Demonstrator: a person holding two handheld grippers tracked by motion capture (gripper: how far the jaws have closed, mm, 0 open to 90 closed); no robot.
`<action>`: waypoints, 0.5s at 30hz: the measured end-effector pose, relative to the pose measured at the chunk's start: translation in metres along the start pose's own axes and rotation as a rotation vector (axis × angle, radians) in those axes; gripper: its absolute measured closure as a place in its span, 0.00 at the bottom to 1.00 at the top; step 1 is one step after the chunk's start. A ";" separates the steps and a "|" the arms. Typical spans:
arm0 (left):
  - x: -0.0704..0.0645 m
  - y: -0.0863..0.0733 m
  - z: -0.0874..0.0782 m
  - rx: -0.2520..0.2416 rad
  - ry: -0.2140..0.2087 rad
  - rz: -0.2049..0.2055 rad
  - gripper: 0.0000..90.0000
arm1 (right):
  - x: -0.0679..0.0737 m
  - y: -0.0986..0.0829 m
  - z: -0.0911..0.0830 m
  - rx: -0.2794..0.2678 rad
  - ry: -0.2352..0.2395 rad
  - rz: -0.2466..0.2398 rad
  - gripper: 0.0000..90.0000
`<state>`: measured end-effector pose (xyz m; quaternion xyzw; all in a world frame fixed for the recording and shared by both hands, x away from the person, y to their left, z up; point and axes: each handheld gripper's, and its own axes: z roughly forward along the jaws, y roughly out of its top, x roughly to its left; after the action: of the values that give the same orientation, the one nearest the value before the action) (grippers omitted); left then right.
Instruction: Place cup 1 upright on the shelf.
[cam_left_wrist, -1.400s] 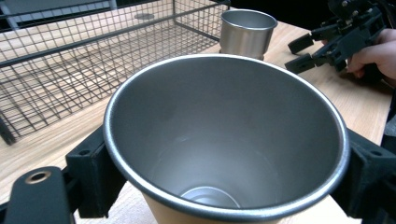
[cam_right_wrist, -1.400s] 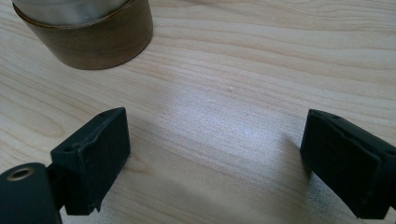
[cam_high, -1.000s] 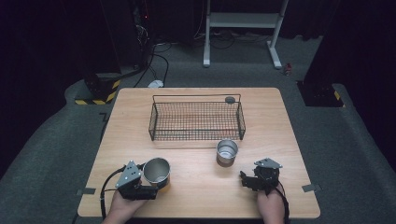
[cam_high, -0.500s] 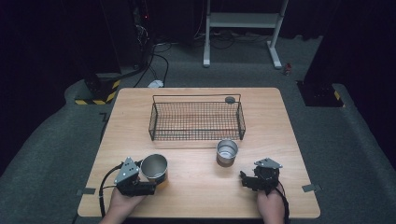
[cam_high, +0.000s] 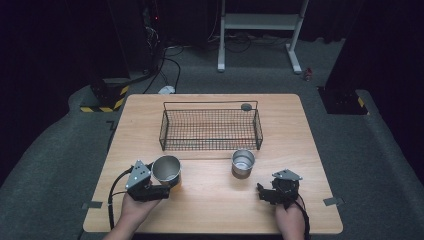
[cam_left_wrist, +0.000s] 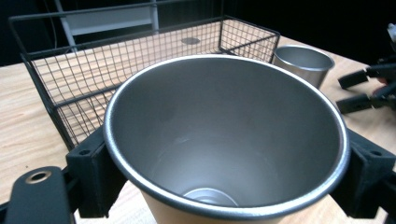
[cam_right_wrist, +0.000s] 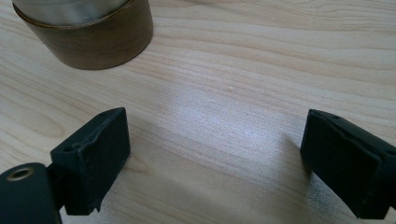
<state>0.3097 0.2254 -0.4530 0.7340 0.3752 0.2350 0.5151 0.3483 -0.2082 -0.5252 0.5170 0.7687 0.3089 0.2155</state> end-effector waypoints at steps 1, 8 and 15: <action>0.002 0.001 0.001 -0.001 -0.001 -0.014 0.15 | 0.000 0.000 0.000 0.000 0.000 0.000 0.09; 0.008 0.004 0.009 -0.016 0.022 -0.050 0.15 | 0.000 0.000 0.000 0.002 0.005 0.001 0.09; 0.013 0.008 0.015 -0.011 0.015 -0.071 0.15 | 0.000 0.000 0.000 0.003 0.005 -0.001 0.09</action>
<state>0.3307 0.2257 -0.4516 0.7156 0.4035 0.2239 0.5243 0.3483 -0.2078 -0.5251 0.5162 0.7699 0.3092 0.2128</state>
